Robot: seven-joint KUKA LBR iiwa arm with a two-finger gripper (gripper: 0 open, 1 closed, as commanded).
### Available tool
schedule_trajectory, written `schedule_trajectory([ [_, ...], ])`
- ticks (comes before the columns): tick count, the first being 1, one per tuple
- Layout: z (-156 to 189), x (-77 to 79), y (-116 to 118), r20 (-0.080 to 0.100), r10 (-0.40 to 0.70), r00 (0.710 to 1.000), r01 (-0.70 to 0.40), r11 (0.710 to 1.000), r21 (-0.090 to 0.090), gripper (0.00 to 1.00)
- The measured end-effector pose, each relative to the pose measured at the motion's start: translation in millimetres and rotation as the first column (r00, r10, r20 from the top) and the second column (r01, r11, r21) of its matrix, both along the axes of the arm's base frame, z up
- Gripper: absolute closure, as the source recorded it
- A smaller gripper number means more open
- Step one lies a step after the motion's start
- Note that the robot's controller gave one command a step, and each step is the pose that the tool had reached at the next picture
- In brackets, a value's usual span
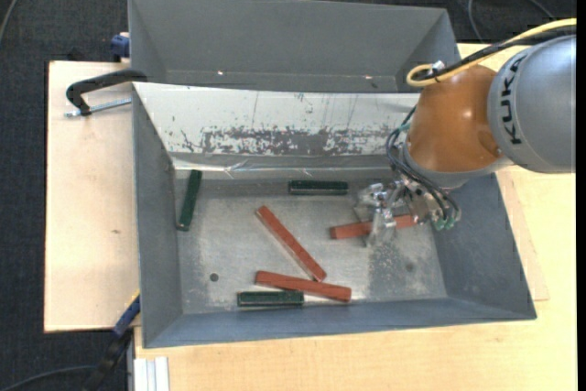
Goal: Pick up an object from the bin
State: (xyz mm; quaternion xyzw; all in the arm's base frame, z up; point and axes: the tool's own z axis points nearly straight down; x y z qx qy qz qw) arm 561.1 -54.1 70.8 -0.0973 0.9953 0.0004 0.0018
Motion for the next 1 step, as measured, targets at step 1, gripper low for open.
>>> schedule_trajectory([
  [1, 137.2, 36.3, 3.9, 0.013, -0.024, 1.0, 0.024, 1.0, -0.001, 1.0],
])
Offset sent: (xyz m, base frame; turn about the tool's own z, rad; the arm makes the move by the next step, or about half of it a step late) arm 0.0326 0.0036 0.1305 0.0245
